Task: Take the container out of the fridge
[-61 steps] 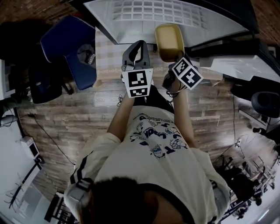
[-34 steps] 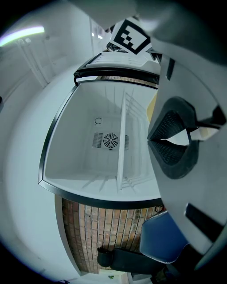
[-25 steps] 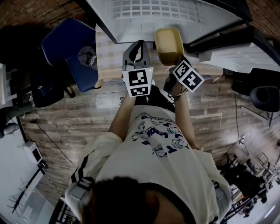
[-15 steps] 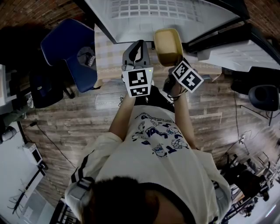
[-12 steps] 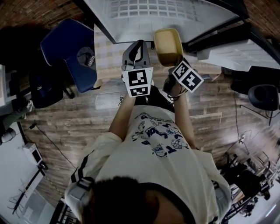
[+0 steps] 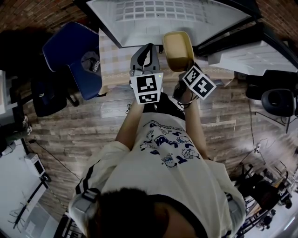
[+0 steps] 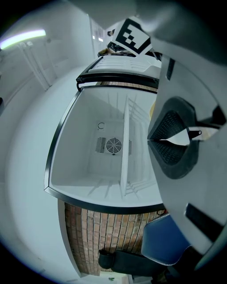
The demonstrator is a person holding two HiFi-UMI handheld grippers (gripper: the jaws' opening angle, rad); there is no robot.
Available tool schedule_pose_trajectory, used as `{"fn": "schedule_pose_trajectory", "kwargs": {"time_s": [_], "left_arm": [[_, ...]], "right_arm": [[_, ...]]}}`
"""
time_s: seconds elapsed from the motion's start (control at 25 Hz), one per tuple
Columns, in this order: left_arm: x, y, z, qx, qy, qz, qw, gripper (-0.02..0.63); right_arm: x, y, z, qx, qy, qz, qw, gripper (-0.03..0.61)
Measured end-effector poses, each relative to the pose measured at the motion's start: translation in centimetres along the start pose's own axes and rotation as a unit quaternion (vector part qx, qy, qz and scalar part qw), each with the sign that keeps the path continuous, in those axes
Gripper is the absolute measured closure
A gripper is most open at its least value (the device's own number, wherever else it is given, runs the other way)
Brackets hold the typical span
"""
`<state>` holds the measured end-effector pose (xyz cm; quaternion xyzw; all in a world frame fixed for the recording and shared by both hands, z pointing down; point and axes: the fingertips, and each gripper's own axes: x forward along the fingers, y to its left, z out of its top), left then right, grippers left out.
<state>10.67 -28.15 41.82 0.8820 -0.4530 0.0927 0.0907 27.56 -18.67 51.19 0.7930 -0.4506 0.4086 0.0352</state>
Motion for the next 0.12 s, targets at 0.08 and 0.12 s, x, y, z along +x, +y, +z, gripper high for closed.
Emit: {"fn": "schedule_pose_trajectory", "kwargs": {"time_s": [0.08, 0.12], "left_arm": [[-0.01, -0.07, 0.03, 0.001, 0.000, -0.001, 1.0000, 0.595], [-0.01, -0.09, 0.05, 0.002, 0.000, -0.001, 1.0000, 0.595]], "right_arm": [[-0.04, -0.01, 0.03, -0.001, 0.000, 0.000, 1.000, 0.528], [-0.07, -0.01, 0.04, -0.001, -0.001, 0.000, 1.000, 0.528]]}}
